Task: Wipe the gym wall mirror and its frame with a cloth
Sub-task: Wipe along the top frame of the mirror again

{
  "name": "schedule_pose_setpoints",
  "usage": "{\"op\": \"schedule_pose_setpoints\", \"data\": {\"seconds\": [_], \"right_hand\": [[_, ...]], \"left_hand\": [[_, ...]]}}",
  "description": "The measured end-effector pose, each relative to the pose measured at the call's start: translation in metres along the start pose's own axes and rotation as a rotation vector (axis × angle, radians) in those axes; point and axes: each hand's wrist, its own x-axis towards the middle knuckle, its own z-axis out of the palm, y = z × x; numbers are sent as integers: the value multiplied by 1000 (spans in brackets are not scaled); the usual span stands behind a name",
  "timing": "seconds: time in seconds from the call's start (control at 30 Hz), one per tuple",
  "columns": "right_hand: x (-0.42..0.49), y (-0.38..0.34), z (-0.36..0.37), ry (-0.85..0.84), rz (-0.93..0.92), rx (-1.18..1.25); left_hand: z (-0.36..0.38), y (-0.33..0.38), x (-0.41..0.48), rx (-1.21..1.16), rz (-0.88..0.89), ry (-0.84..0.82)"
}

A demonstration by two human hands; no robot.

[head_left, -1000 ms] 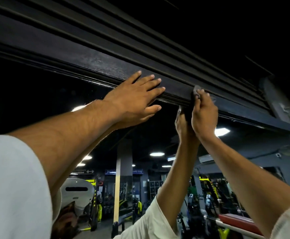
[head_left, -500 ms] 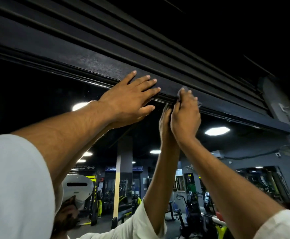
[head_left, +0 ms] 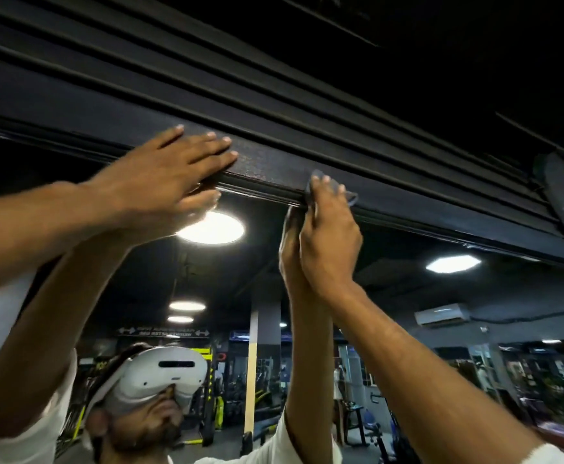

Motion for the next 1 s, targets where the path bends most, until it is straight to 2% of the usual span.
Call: {"op": "schedule_pose_setpoints", "data": {"seconds": [0.13,0.27,0.3,0.43,0.53,0.63,0.7,0.73,0.83,1.0], "right_hand": [[22,-3,-13,21,-193,-83],[52,4,-3,75,80,-148],[49,-7,5,78,100,-145],[27,-64,29,54,-35,-55],[22,-69,20,-24,-89,-53],[16,-50,3,49,135,-158],[7,-53,9,123,286,-175],[3,-66,16,142,304,-165],[-6,-124,43,161,204,-118],[4,-199,48,110,-29,-1]], "left_hand": [[-13,-36,-16,36,-60,1],[-9,-46,-28,73,-103,53],[-9,-46,-27,76,-101,55],[-8,-51,-26,66,-85,47],[-12,-60,-28,40,-6,6],[-27,-96,-41,64,89,-60],[-30,-117,-55,78,66,-41],[-28,-121,-61,82,43,-11],[-22,-118,-64,98,20,38],[-33,-133,-73,33,99,-52]]}}
